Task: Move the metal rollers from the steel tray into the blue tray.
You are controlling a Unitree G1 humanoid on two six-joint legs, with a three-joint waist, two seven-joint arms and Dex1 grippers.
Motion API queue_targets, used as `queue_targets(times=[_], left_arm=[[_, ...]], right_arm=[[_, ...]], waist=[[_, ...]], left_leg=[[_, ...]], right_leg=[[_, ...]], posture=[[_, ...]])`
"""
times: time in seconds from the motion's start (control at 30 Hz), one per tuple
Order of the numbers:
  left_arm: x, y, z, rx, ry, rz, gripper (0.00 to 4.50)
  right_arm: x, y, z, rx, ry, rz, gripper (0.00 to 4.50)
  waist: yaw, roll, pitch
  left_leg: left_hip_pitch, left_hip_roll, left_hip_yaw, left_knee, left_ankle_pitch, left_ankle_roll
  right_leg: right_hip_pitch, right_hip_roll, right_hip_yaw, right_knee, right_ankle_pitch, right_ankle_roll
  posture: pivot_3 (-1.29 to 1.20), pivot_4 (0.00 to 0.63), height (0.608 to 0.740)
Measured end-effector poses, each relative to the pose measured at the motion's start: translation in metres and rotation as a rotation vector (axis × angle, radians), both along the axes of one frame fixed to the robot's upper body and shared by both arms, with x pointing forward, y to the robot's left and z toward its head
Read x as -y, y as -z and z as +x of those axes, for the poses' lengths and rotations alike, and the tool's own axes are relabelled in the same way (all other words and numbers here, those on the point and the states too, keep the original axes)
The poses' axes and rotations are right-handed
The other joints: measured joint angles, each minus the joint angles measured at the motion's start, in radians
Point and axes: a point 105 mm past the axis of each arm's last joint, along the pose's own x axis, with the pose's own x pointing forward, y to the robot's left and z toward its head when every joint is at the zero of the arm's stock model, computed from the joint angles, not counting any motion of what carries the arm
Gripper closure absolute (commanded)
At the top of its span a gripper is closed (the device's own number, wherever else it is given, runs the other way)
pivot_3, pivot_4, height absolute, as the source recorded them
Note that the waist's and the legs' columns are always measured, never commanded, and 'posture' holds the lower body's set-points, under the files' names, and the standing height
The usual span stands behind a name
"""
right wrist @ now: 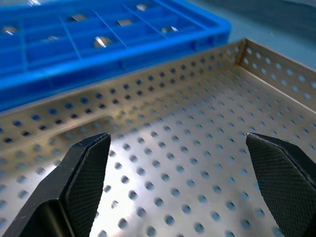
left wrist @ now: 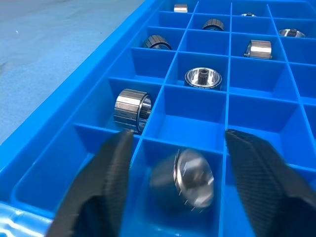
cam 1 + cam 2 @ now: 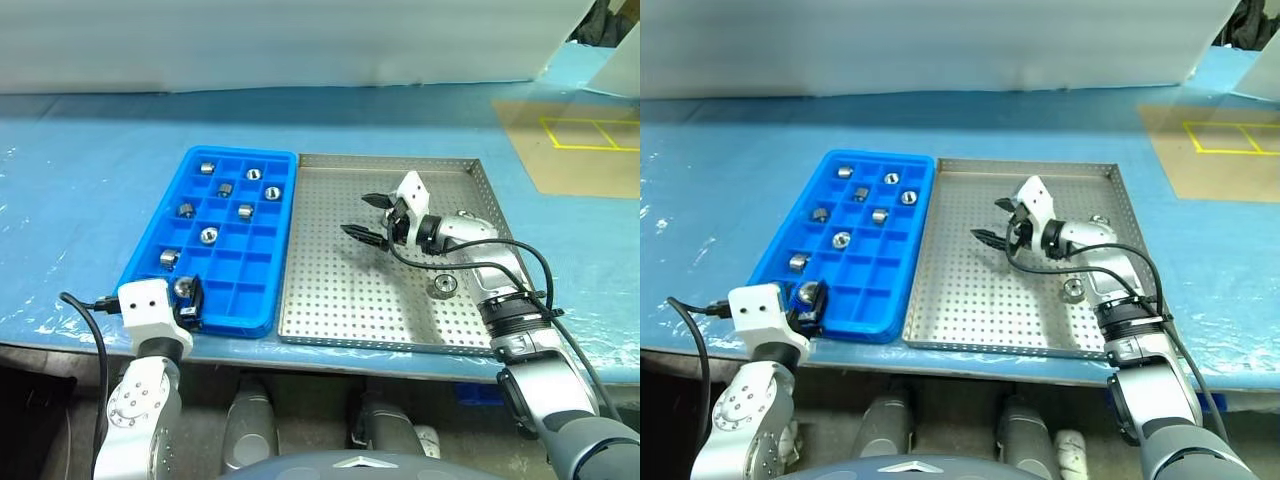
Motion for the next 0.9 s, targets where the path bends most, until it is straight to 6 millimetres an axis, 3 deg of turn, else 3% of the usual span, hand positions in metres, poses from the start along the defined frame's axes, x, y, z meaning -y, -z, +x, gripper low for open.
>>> queue_targets(times=[0.07,0.2,0.4,0.47,0.6,0.9], left_arm=[[-0.001,-0.001,0.001,0.002,0.006,0.009,0.04],[0.007,-0.003,0.009,0.004,0.089,0.046,0.04],[0.036,-0.010,0.020,0.018,0.286,0.132,0.04],[0.043,-0.019,0.026,0.052,0.334,0.155,0.04],[0.060,-0.056,0.043,0.204,0.425,0.202,0.04],[0.090,-0.075,0.048,0.275,0.647,0.133,0.04]], right_arm=[[0.010,0.008,0.006,-0.014,0.052,-0.039,0.00],[0.018,0.014,0.011,-0.021,0.102,-0.069,0.00],[0.019,0.010,0.016,0.000,0.133,-0.079,0.00],[0.024,0.009,0.019,0.005,0.168,-0.076,0.00],[0.024,0.000,0.025,0.044,0.199,-0.058,0.00],[0.038,-0.002,0.028,0.041,0.265,-0.061,0.00]], waist=[[-0.004,0.000,0.000],[0.000,0.001,0.000],[0.033,0.001,0.001],[0.047,0.002,0.001],[0.045,0.002,0.001],[0.018,0.002,0.001]], left_leg=[[0.001,0.000,0.000,0.000,0.000,0.000],[0.001,0.000,0.000,0.000,0.000,-0.001],[0.000,0.000,0.000,0.003,0.000,-0.001],[0.000,0.000,0.000,0.003,0.001,-0.001],[0.001,0.000,0.000,0.004,0.001,-0.002],[-0.003,0.000,0.001,0.002,0.003,-0.006]], right_leg=[[0.000,0.000,0.000,0.001,0.000,0.000],[-0.001,0.000,0.000,0.003,0.000,0.001],[0.000,-0.001,0.000,0.004,-0.002,0.004],[0.000,-0.001,0.000,0.006,-0.001,0.003],[0.001,-0.001,0.001,0.006,-0.001,0.004],[-0.004,0.001,0.001,0.005,0.001,-0.001]], posture=[[0.18,0.150,0.740],[0.18,0.150,0.740],[0.17,0.150,0.740],[0.16,0.150,0.740],[0.15,0.150,0.740],[0.11,0.150,0.740]])
